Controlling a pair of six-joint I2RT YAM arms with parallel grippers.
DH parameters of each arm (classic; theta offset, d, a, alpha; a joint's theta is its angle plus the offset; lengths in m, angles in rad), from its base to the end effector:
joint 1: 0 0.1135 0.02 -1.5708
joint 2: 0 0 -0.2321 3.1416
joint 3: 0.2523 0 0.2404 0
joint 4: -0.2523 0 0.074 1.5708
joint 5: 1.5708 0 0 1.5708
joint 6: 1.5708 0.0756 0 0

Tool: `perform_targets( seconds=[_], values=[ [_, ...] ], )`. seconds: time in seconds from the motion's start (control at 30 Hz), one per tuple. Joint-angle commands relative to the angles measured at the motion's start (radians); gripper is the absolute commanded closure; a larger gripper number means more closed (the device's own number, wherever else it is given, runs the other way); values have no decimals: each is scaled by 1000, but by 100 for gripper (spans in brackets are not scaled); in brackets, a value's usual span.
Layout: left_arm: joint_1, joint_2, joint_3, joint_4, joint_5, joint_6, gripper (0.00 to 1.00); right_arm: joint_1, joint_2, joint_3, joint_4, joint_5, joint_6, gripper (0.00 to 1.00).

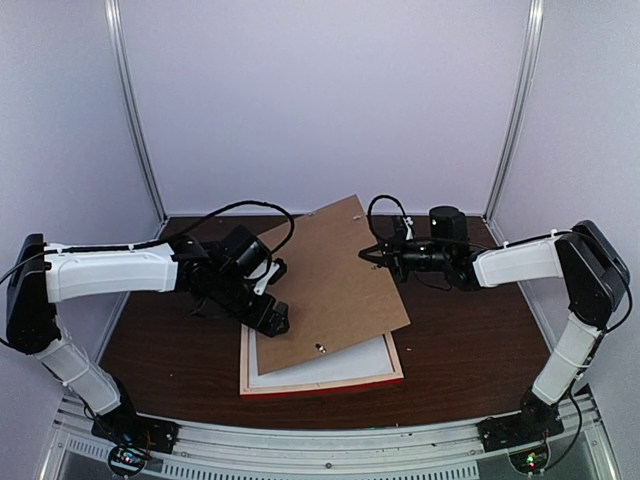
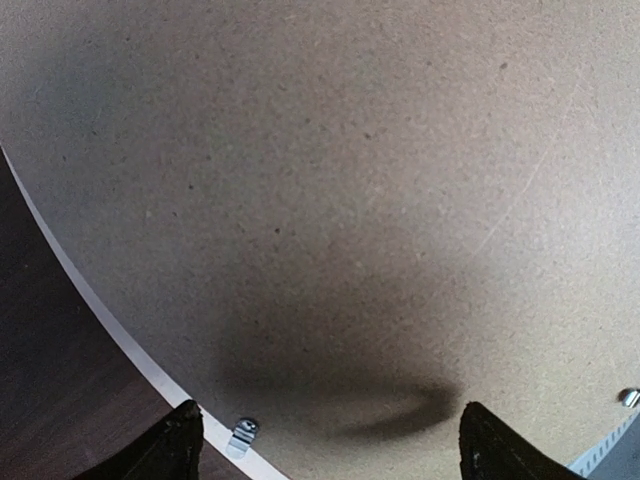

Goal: Put the photo into the frame
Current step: Pass from the right arm to the left

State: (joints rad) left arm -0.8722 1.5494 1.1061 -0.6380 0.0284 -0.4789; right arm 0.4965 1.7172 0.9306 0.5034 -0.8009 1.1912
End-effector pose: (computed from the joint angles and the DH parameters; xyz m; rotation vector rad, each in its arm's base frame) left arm 0.2051 -0.2475 0.1679 0.5450 2.6859 -0.4584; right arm 0.3103 0.2298 0.1853 0.0890 2.2381 1.7976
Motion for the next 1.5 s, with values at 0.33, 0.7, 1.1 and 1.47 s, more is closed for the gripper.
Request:
perform_targets(
  seconds=[0.33, 0.7, 1.1, 1.47],
  values=[
    [-5, 11, -36, 34, 43, -30, 11, -10, -11, 1, 113, -23, 26, 100],
    [-5, 9, -74, 86, 120, -76, 12, -13, -8, -2, 133, -20, 36, 100],
    [-5, -13, -101, 150, 190, -114, 12, -19, -11, -13, 140, -21, 34, 100],
    [-5, -97, -94, 165, 189, -135, 12, -29, 22, -35, 253, -36, 78, 100]
  ],
)
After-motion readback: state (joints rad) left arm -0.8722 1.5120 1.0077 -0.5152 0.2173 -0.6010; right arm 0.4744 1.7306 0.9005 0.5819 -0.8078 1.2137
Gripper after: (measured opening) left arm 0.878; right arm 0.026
